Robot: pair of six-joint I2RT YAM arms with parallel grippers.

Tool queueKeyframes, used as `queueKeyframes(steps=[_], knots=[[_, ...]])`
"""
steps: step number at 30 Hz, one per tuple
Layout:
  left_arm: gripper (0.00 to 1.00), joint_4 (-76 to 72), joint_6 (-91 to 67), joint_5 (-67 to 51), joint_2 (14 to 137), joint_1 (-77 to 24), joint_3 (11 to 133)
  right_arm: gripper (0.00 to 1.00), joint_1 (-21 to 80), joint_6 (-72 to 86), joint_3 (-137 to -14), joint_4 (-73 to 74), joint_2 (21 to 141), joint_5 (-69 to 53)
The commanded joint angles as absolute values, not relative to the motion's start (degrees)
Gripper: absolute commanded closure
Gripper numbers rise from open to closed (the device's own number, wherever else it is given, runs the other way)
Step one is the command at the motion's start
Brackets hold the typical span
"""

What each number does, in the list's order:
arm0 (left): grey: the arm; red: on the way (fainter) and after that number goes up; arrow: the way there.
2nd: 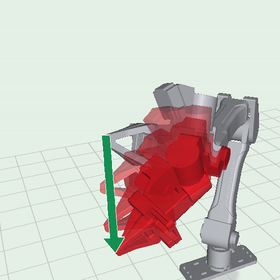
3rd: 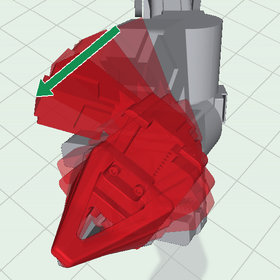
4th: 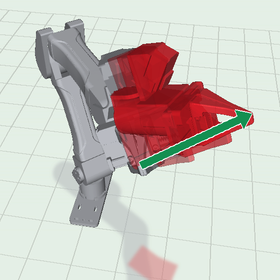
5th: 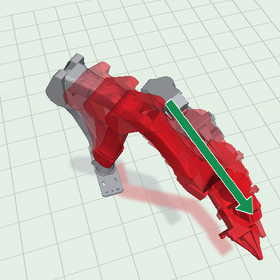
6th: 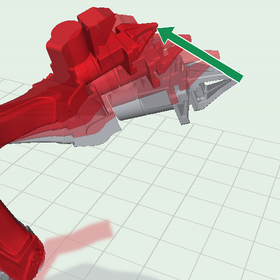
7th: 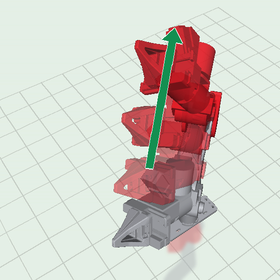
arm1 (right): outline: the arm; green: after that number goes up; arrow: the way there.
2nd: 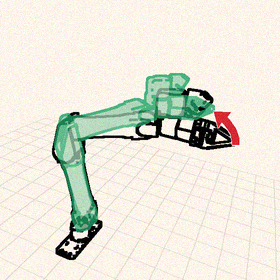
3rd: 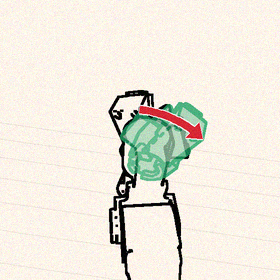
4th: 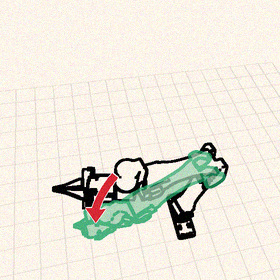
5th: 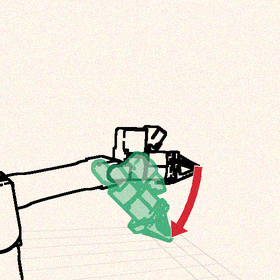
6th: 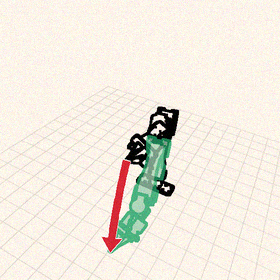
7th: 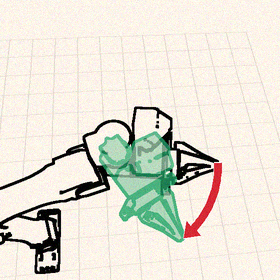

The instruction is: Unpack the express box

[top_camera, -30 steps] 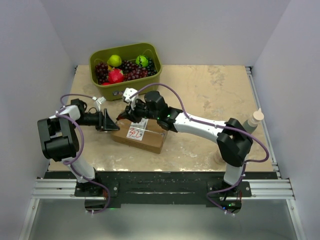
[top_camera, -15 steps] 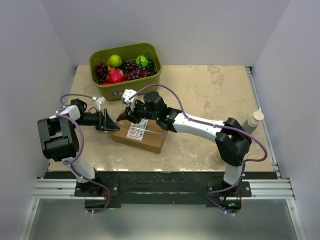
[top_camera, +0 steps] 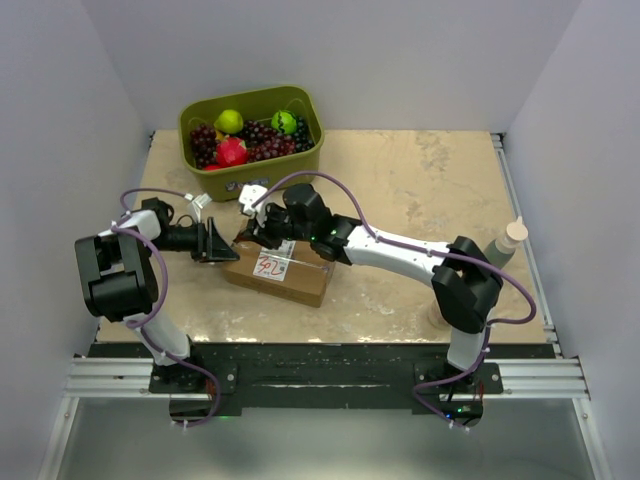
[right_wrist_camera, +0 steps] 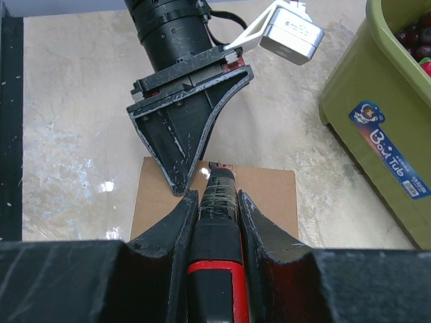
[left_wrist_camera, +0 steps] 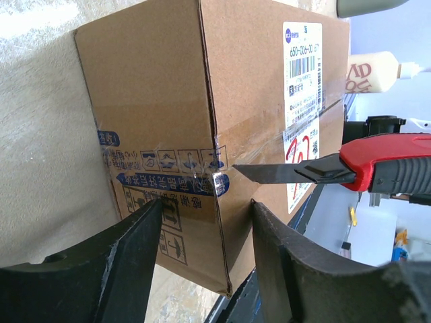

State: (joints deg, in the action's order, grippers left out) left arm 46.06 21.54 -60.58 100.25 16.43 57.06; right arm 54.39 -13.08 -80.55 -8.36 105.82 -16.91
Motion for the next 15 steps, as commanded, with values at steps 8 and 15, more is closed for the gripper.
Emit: queueKeyframes(steps=[8, 15], knots=[[0.43, 46.14, 23.03, -50.71, 103.36, 16.17, 55.63, 1.0, 54.32, -14.94, -84.02, -0.18, 104.15, -13.98], [0.43, 45.79, 22.76, -50.54, 103.45, 16.17, 55.37, 1.0, 54.4, -14.5, -83.5, 2.46, 103.45, -13.19]])
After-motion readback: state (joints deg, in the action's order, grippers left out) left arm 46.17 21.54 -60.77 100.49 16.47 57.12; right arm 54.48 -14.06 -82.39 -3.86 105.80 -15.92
